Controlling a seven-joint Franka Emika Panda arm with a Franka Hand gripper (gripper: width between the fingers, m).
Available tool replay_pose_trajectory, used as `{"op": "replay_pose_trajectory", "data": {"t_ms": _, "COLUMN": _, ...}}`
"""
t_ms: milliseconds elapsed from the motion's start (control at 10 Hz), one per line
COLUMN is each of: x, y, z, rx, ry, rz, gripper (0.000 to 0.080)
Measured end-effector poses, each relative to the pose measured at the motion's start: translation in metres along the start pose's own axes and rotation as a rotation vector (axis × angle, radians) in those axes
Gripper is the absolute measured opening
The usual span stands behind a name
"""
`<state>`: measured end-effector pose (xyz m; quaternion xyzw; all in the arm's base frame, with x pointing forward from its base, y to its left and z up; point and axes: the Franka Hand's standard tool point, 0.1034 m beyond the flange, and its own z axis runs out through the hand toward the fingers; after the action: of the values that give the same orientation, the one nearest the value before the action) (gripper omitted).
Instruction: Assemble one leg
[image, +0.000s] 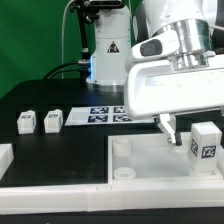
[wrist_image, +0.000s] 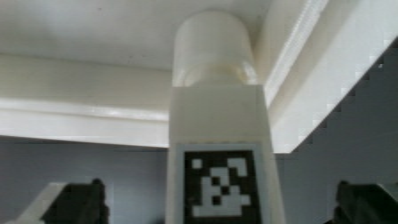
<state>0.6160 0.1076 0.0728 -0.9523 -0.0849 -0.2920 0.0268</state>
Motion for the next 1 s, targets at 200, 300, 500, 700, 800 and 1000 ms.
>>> {"op": "replay_pose_trajectory", "data": {"t_ms": 200, "x": 0.000, "y": 0.000, "z": 0.000, "rx": 0.000, "ry": -0.001, "rz": 0.000, "gripper": 0.0648}}
{"op": "replay_pose_trajectory", "data": {"t_ms": 300, "x": 0.000, "y": 0.000, "z": 0.000, "rx": 0.000, "ry": -0.001, "rz": 0.000, "gripper": 0.0649}}
{"op": "replay_pose_trajectory", "data": {"t_ms": 500, "x": 0.007, "y": 0.000, "z": -0.006, "rx": 0.009, "ry": -0.051, "rz": 0.000, "gripper": 0.0649}}
{"op": "replay_pose_trajectory", "data": {"t_ms": 700, "x": 0.026, "y": 0.005, "z": -0.016, "rx": 0.012, "ry": -0.089, "rz": 0.004, "gripper": 0.0649}}
{"op": "replay_pose_trajectory", "data": {"t_ms": 800, "x": 0.021, "y": 0.007, "z": -0.011, "rx": 0.021, "ry": -0.171, "rz": 0.009, "gripper": 0.0649}}
{"op": "replay_pose_trajectory", "data": {"t_ms": 1000, "x": 0.027, "y": 0.003, "z": -0.010, "rx": 0.060, "ry": -0.413, "rz": 0.024, "gripper": 0.0649}}
